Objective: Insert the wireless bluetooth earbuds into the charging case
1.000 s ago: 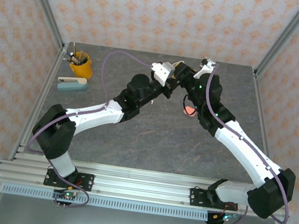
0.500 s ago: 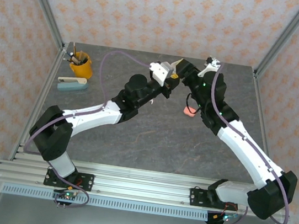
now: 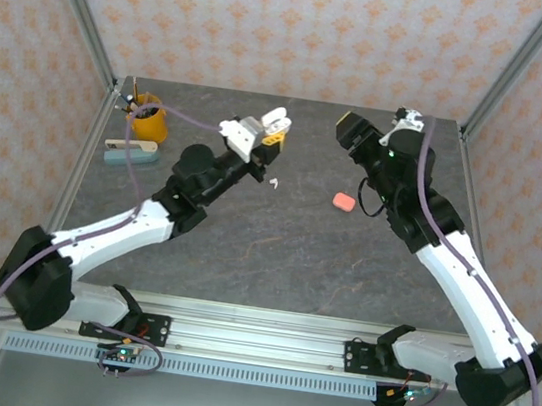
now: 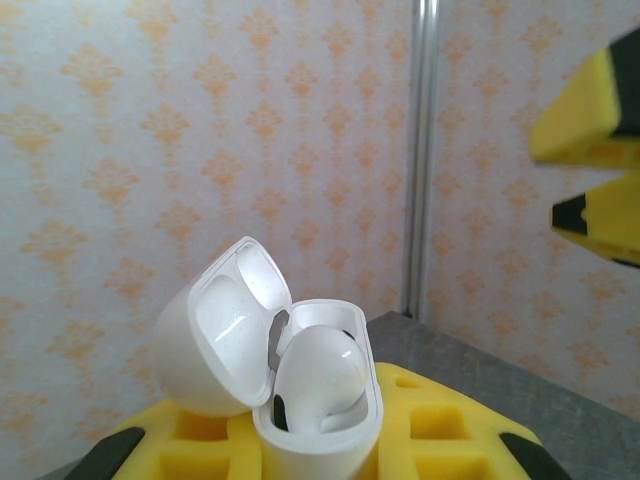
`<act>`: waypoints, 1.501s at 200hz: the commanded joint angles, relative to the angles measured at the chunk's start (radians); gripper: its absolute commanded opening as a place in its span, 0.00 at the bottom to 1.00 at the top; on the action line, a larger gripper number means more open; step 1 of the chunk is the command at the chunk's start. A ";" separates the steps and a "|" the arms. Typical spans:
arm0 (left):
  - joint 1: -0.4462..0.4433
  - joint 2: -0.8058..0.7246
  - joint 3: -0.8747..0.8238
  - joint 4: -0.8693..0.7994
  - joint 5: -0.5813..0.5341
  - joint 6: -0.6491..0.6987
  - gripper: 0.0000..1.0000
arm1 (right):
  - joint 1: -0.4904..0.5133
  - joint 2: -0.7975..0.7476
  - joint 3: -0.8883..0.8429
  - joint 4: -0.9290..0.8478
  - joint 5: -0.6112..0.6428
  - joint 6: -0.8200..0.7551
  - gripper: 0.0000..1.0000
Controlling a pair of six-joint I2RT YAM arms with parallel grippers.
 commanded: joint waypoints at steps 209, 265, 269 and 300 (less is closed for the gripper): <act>0.167 -0.349 -0.252 -0.098 -0.106 -0.008 0.00 | 0.146 1.266 0.940 -0.729 0.030 -0.362 0.63; 0.179 -0.328 -0.246 -0.095 -0.092 -0.008 0.00 | 0.143 1.355 1.032 -0.715 0.022 -0.381 0.62; 0.181 -0.326 -0.245 -0.095 -0.091 -0.007 0.00 | 0.143 1.360 1.037 -0.714 0.020 -0.382 0.62; 0.185 -0.313 -0.239 -0.092 -0.086 -0.005 0.00 | 0.133 1.383 1.052 -0.709 0.015 -0.377 0.60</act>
